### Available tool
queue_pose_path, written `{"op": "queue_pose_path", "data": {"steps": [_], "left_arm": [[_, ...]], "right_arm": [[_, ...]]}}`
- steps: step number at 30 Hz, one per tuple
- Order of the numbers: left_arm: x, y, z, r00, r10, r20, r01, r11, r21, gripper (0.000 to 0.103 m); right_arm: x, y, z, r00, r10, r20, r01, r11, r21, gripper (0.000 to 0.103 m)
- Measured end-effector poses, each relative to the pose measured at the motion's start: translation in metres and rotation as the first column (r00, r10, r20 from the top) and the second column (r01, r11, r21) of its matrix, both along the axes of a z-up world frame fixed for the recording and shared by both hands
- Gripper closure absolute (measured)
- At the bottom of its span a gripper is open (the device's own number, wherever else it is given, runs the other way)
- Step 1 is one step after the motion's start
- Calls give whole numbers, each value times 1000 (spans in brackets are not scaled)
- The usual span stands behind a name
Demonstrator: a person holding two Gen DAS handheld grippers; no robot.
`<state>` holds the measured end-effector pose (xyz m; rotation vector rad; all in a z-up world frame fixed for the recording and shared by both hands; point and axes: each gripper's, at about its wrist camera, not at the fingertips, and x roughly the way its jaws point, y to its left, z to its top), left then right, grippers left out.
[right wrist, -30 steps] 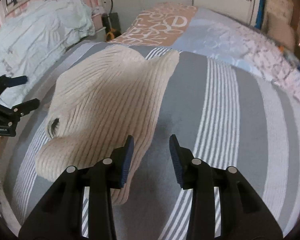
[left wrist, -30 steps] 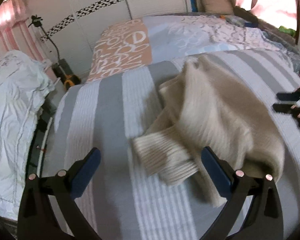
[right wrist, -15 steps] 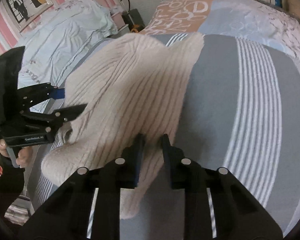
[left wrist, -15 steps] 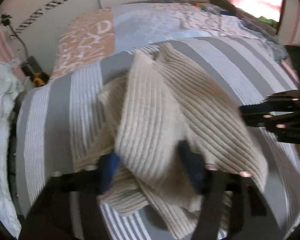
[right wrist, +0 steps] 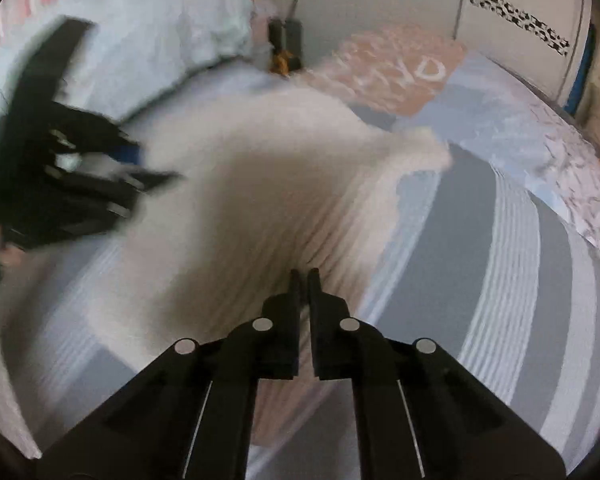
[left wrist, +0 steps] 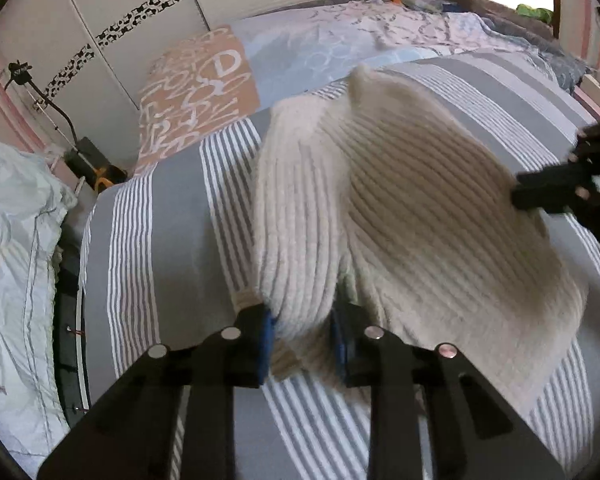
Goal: Fold small clothes
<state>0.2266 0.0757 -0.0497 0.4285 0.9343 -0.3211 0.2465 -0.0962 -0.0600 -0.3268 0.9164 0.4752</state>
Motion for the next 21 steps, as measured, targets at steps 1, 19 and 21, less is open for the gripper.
{"op": "queue_pose_path", "data": {"steps": [1,19,21], "left_arm": [[-2,2,-3,1000,-3,-6,3,1000,-8,77],[-26,6,7,983,141,117,-147,989,36,25],[-30,8,10,981,154,116,-159,987,31,24]], "right_arm": [[1,-1,-7,1000,-7,13,7,998,-58,99],[-16,-12,9,990,-41,137,57,992,-112,96],[-18,-13,10,988,-45,147,62,992,-112,96]]}}
